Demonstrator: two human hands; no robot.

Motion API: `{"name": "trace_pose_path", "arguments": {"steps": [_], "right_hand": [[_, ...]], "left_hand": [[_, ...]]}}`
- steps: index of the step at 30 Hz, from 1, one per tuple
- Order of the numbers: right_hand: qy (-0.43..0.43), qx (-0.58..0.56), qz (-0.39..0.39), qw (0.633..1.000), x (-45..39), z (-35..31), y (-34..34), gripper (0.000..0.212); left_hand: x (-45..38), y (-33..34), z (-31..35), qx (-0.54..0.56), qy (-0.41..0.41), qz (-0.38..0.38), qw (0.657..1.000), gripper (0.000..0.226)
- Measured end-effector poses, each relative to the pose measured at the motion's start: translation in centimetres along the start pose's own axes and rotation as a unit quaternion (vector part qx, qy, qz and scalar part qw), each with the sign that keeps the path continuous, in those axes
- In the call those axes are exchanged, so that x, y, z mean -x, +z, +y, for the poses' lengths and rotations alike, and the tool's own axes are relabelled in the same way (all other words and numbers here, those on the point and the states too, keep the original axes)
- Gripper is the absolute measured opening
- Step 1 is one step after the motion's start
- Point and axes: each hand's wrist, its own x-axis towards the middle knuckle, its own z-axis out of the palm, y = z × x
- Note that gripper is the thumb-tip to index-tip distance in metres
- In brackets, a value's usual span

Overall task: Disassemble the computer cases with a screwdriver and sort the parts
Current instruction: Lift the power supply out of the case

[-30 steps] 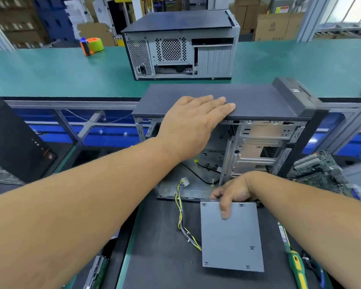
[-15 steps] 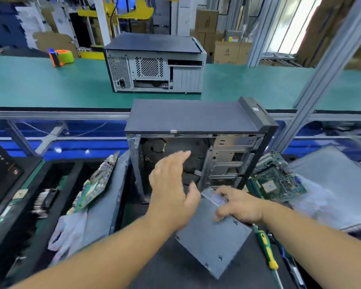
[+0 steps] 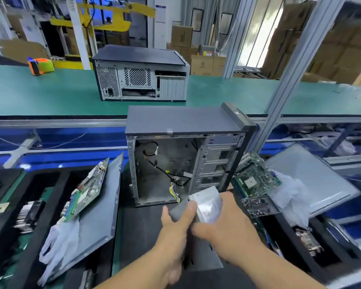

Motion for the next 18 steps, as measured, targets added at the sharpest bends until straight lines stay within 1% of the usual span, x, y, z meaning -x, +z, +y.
{"name": "trace_pose_path", "arguments": {"steps": [4,6,7,8,9,10,11,12,13,14,16,17,18], "right_hand": [[-0.067,0.102,-0.01,0.992,2.9,-0.7,0.4,0.069],[-0.103,0.102,-0.041,0.989,3.4,-0.9,-0.1,0.069],[-0.119,0.063,-0.079,0.988,3.1,-1.0,-0.7,0.067],[-0.124,-0.005,-0.134,0.983,2.7,-0.9,-1.4,0.063],[-0.114,-0.088,-0.189,0.971,2.3,-0.8,-2.1,0.057],[-0.086,-0.171,-0.221,0.956,1.8,-0.8,-2.6,0.052],[-0.036,-0.246,-0.216,0.944,1.1,-0.5,-2.5,0.054],[0.03,-0.299,-0.196,0.933,0.4,0.3,-2.0,0.062],[0.091,-0.33,-0.181,0.922,-0.3,1.2,-1.0,0.069],[0.139,-0.353,-0.186,0.906,-0.9,2.1,0.3,0.071],[0.203,-0.384,-0.255,0.864,-1.2,3.5,2.7,0.059],[0.218,-0.389,-0.29,0.847,-1.3,4.1,3.7,0.052],[0.224,-0.394,-0.31,0.836,-1.4,4.8,4.5,0.05]], "left_hand": [[0.9,-1.8,-2.5,0.09,-0.018,-0.012,0.996,0.139],[1.9,-2.4,-2.5,0.102,-0.032,-0.04,0.994,0.129],[2.0,-2.7,-2.1,0.092,-0.031,-0.047,0.994,0.119],[2.0,-3.0,-1.8,0.079,-0.028,-0.043,0.996,0.104],[2.1,-3.3,-1.3,0.077,-0.023,-0.045,0.996,0.094],[2.1,-3.8,-0.9,0.099,-0.018,-0.058,0.993,0.09],[1.9,-4.4,-0.5,0.142,-0.016,-0.08,0.987,0.089],[1.8,-4.9,-0.2,0.19,-0.023,-0.095,0.977,0.089],[1.8,-5.5,0.1,0.231,-0.037,-0.103,0.967,0.089],[1.6,-6.0,0.2,0.256,-0.052,-0.104,0.96,0.088],[0.2,-7.2,0.1,0.266,-0.059,-0.093,0.958,0.083],[-0.4,-7.7,-0.1,0.256,-0.057,-0.077,0.962,0.079],[-1.1,-8.1,-0.3,0.243,-0.06,-0.056,0.967,0.076]]}}
